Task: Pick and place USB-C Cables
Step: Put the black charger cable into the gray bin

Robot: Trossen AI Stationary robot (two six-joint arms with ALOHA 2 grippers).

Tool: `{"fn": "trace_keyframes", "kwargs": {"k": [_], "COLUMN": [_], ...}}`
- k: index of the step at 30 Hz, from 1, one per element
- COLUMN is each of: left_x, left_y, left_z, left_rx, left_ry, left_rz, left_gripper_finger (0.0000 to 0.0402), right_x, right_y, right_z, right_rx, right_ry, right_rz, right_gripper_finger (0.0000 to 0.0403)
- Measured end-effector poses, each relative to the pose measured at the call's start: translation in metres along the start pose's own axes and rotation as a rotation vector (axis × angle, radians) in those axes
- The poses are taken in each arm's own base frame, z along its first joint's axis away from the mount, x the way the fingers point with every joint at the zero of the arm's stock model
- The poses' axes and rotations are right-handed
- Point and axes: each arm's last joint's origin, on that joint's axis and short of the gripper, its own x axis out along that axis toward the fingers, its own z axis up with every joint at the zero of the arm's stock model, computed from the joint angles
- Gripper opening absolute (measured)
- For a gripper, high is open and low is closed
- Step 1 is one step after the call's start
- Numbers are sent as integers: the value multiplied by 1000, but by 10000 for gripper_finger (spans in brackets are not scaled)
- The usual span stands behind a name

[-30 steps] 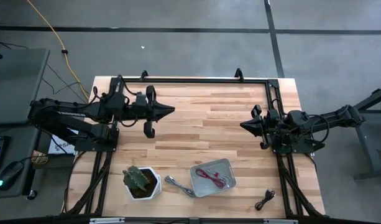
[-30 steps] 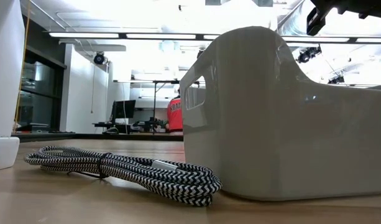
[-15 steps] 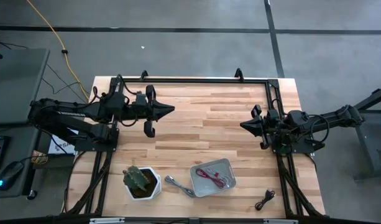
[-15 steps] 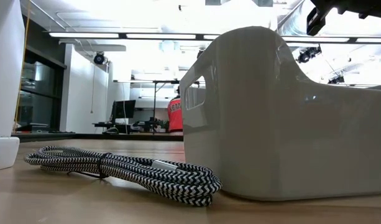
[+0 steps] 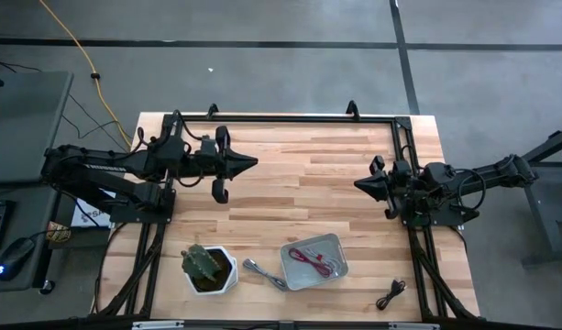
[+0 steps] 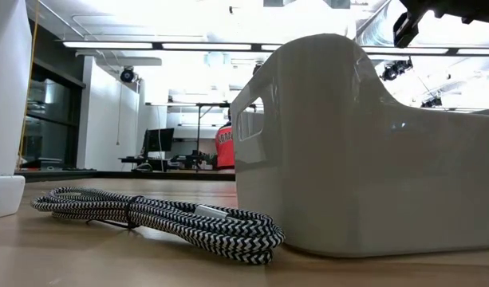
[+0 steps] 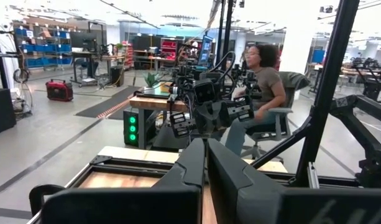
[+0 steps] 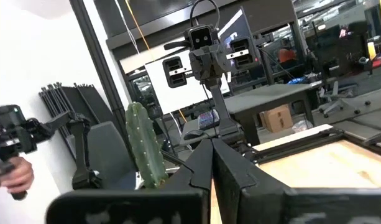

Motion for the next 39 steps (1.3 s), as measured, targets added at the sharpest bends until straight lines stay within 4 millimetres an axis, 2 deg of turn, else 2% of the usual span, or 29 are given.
{"fn": "trace_keyframes", "kwargs": {"k": [9,39], "left_x": [0,0], "left_y": [0,0], "left_z": [0,0], "left_rx": [-36,-29], "left_ry": [0,0], "left_rz": [0,10], "left_gripper_finger": [0,0], "right_x": [0,0], "right_y": [0,1], "right_z": [0,1], "right_rx": [-69,-42], "right_ry": [3,-13], "right_rz": [9,14], "right_gripper_finger": [0,0]}}
